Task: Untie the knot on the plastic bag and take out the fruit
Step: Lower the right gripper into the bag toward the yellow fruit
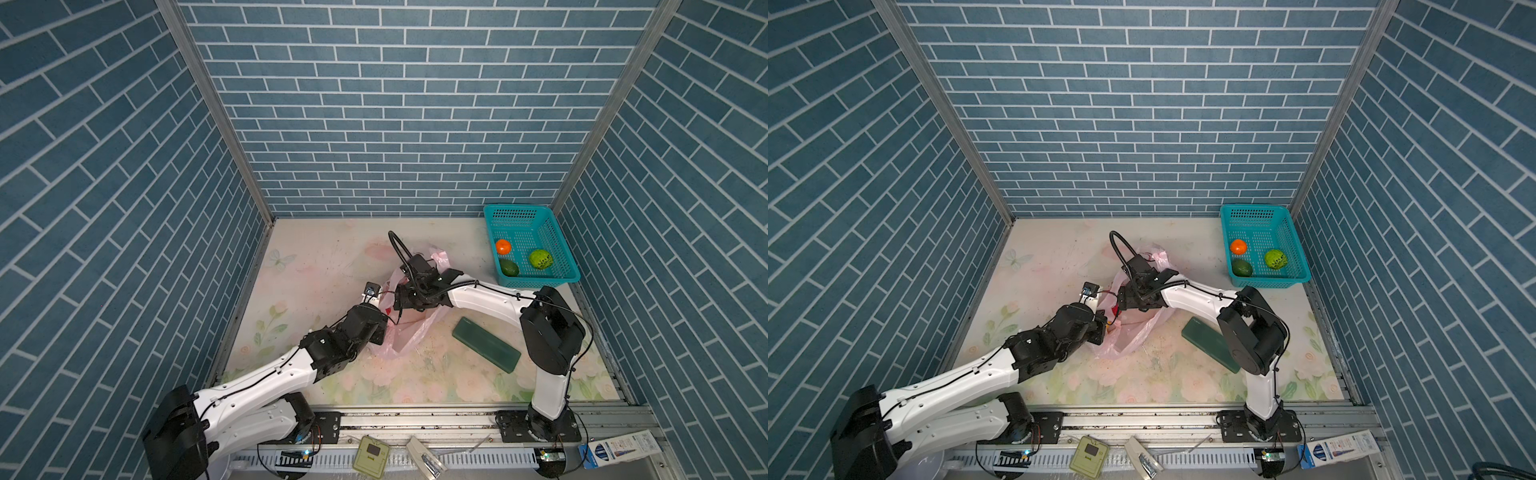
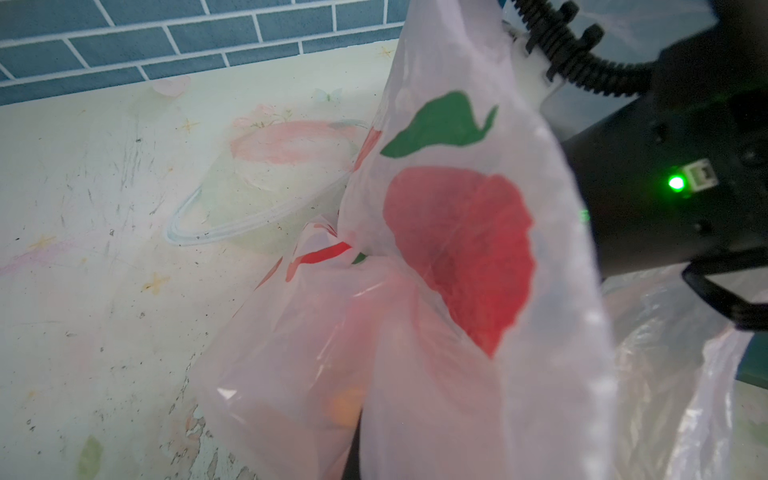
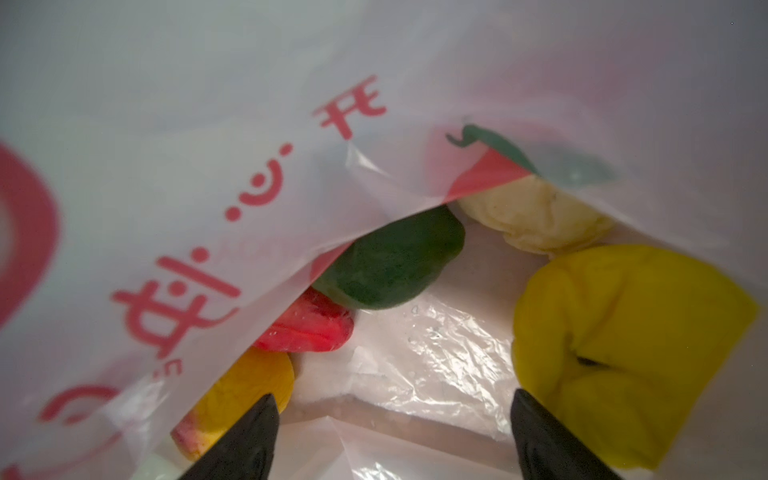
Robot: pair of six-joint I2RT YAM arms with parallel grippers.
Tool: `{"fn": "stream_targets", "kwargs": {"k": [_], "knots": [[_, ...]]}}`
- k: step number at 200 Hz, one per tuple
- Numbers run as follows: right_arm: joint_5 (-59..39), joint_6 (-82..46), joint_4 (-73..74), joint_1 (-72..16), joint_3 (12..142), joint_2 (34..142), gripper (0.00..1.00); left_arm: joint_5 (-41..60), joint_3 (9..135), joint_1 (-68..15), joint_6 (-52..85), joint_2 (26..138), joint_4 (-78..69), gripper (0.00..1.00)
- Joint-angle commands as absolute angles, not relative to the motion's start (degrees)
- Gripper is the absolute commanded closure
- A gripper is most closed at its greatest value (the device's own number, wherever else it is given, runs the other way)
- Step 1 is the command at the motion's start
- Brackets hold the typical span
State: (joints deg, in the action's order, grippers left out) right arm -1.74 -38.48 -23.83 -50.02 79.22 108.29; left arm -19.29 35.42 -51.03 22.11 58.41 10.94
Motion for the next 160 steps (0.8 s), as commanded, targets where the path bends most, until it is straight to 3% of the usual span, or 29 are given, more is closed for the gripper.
{"fn": "stream_targets", "kwargs": {"k": [1,44,98,160], "knots": [[1.38,-35.24,-26.43,-49.83,82.53,106.5,0.13,-20.04,36.82,-51.28,22.3,59.12,9.93,1.0],[8.39,-34.41,-28.13,-47.9,81.16,104.53,0.13,-20.21,37.19,-51.31,22.37,59.43,9.76,1.0],[9.93,-34.02,-26.99,-44.01,76.26,102.24,0.12,-20.48,36.91,-51.42,22.87,59.1,10.29,1.0],[0.79,-35.51,-21.06,-41.92,71.47,105.38,0.12,-20.48,36.89,-51.59,23.04,59.36,10.08,1.0]]}}
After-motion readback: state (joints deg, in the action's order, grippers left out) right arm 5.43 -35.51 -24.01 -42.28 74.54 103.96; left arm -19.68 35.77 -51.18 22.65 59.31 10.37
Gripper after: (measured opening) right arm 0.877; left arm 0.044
